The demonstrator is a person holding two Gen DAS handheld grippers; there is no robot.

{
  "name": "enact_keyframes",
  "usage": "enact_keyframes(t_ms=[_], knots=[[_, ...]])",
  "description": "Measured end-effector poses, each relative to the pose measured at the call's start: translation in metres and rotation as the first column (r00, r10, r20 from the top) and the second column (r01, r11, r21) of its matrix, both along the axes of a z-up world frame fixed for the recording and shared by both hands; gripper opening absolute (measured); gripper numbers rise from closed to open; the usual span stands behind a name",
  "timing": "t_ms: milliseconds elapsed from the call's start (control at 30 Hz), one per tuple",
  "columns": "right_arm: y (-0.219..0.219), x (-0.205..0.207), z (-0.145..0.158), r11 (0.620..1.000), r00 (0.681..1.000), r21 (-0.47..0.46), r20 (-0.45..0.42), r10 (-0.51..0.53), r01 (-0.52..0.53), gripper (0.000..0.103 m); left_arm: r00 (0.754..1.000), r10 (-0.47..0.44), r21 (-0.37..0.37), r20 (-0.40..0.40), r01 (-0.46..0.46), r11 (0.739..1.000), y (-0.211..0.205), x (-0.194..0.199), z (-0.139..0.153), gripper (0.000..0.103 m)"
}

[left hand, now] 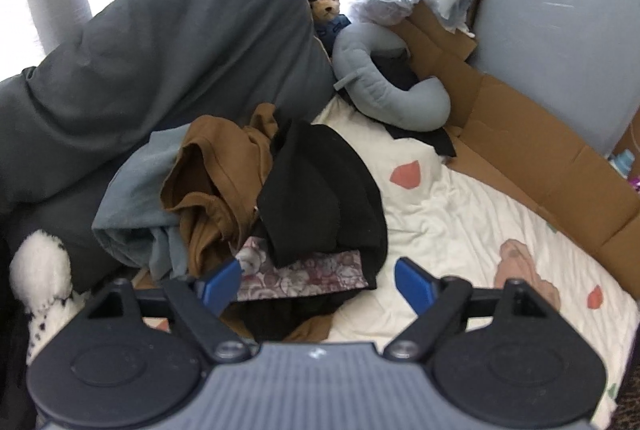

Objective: Fold clothes
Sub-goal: 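Move the left tool to the clothes pile and grasp the black garment, then lift the black bear-lined garment with the left tool and pull it out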

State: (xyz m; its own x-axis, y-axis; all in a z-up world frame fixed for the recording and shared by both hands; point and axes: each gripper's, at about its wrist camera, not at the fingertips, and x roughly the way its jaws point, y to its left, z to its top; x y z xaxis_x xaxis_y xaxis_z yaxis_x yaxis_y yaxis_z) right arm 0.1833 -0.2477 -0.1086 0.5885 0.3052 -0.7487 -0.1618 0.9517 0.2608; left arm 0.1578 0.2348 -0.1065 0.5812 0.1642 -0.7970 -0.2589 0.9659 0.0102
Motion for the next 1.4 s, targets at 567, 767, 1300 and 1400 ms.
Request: enact_keyframes(t_ms=[567, 767, 1300, 1400], knots=[[0.007, 0.013, -0.085, 0.994, 0.993, 0.060, -0.066, 0.094, -0.090, 0.100, 0.996, 0.045, 0.004, -0.075, -0.045, 0.999, 0.021, 0.067, -0.105, 0.086], [0.011, 0.010, -0.099, 0.993, 0.989, 0.066, -0.106, 0.107, -0.100, 0.100, 0.996, 0.038, 0.020, -0.081, -0.037, 0.999, 0.024, 0.093, -0.129, 0.086], [0.006, 0.005, -0.133, 0.995, 0.980, 0.039, -0.172, 0.100, -0.095, 0.100, 0.995, 0.012, -0.066, -0.095, -0.018, 0.998, 0.021, 0.103, -0.156, 0.003], [0.006, 0.006, -0.136, 0.995, 0.980, 0.046, -0.174, 0.100, -0.093, 0.100, 0.996, -0.023, -0.078, -0.084, 0.017, 0.997, 0.007, 0.096, -0.153, 0.003]])
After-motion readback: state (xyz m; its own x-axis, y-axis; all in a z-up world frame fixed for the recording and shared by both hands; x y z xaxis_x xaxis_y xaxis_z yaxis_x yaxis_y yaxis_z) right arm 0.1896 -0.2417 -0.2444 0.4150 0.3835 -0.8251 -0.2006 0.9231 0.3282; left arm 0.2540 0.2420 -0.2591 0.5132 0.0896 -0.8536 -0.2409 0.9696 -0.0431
